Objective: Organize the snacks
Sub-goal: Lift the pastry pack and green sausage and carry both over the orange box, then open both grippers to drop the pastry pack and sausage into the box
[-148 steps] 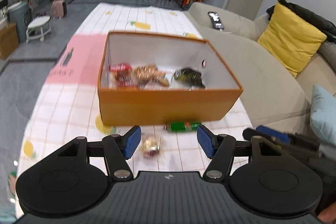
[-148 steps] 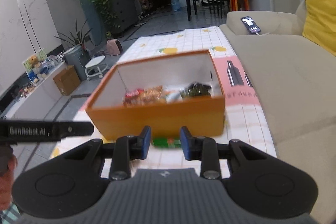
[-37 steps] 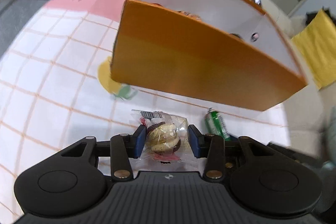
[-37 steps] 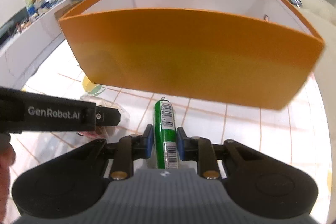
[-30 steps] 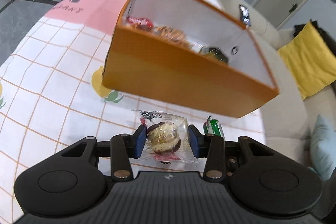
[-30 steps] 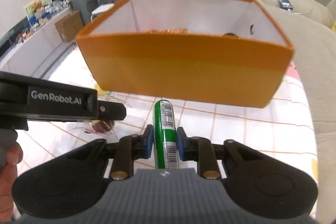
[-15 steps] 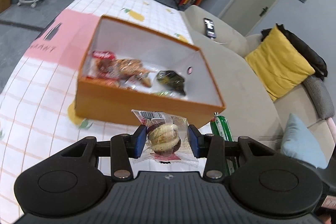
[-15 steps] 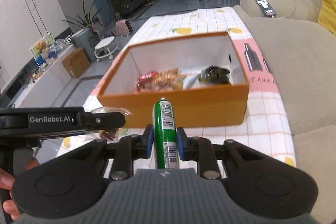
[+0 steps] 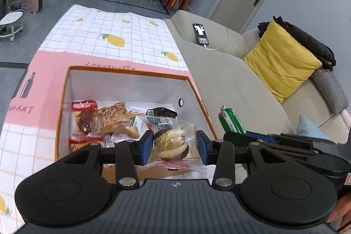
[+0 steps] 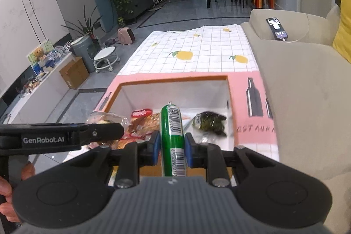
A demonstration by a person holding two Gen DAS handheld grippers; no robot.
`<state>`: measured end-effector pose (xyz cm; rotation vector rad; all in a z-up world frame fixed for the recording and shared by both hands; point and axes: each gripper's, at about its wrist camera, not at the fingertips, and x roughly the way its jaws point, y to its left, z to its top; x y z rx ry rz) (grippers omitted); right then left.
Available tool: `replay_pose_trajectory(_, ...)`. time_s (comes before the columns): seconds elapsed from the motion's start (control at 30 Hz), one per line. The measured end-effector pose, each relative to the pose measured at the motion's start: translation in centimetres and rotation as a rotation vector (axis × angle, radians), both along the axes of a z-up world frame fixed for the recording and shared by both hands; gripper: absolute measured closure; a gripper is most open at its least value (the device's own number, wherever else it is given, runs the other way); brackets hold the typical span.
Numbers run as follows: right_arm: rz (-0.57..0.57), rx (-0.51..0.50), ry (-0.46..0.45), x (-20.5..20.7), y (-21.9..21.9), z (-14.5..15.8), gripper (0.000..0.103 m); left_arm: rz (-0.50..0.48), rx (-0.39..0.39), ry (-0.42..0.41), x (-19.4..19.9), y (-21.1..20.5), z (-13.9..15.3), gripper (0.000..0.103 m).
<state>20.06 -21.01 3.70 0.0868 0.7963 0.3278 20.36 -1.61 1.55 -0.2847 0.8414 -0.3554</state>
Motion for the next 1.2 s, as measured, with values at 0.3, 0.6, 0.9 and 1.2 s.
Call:
replay_pose_trajectory(0.3,0.045,-0.110,0.139,7.5,1.4,-3.6,0.083,-0.054,0.027,0.131,6.7,-0.7,-3.6,0.055)
replay_pose_trajectory(0.6,0.110,-0.231,0.293,13.0,2.4,-8.6,0.083,-0.144,0.083,0.234,11.7,-1.7,-7.7,0.056)
replay_pose_trajectory(0.9,0.316,-0.422,0.329,14.7,4.4,-11.3,0.083,-0.276,0.172,0.255,14.1,-3.0,-10.1,0.056)
replay_pose_trajectory(1.2,0.409,-0.544,0.310,15.4,5.4,-12.7,0.082,-0.336,0.225,0.296,15.1,-3.8,-11.6,0.055)
